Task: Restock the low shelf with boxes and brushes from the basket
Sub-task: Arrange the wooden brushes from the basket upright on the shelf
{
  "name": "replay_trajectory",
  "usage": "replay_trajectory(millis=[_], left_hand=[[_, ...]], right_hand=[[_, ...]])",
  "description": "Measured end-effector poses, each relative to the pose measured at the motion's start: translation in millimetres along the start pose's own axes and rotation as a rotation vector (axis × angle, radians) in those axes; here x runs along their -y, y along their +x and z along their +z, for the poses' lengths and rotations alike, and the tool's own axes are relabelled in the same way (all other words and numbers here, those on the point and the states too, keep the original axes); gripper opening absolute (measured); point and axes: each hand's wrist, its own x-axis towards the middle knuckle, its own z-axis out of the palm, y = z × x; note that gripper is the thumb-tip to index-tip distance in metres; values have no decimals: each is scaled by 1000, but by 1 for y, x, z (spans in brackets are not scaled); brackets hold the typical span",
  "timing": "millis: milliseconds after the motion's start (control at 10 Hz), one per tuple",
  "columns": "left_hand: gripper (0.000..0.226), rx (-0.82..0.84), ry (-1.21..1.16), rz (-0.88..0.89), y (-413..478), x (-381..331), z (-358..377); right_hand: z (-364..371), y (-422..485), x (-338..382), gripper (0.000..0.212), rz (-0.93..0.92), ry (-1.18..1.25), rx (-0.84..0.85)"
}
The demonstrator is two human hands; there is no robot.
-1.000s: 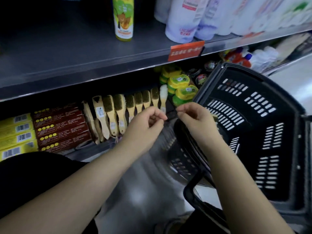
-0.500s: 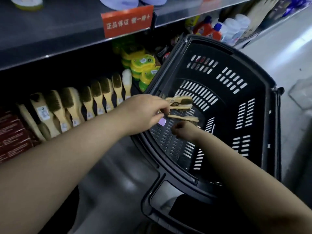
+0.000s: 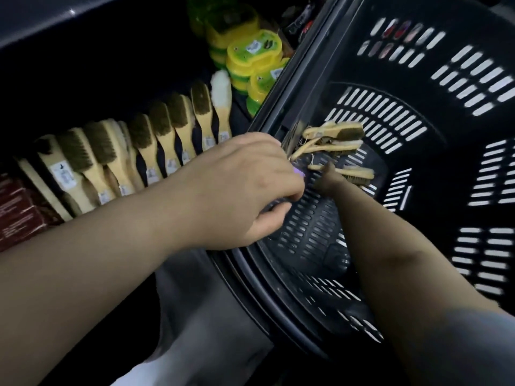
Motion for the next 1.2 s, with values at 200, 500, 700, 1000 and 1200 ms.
replay_trajectory(millis=[200, 500, 700, 1000, 1200], left_hand=[[25, 42, 82, -26, 3, -4, -3], [24, 4, 91, -32, -6, -8, 2], [24, 29, 67, -43, -6, -10, -1], [26, 38, 76, -116, 2, -23, -6], [26, -97, -26, -232, -6, -20, 6]], right_hand=[[1, 14, -40, 35, 25, -175, -121], [1, 18, -37, 41, 67, -463, -166], [-4, 9, -33, 38, -33, -754, -44], [-85, -26, 7, 27, -131, -862, -65], [-28, -18, -19, 42, -96, -580, 64]])
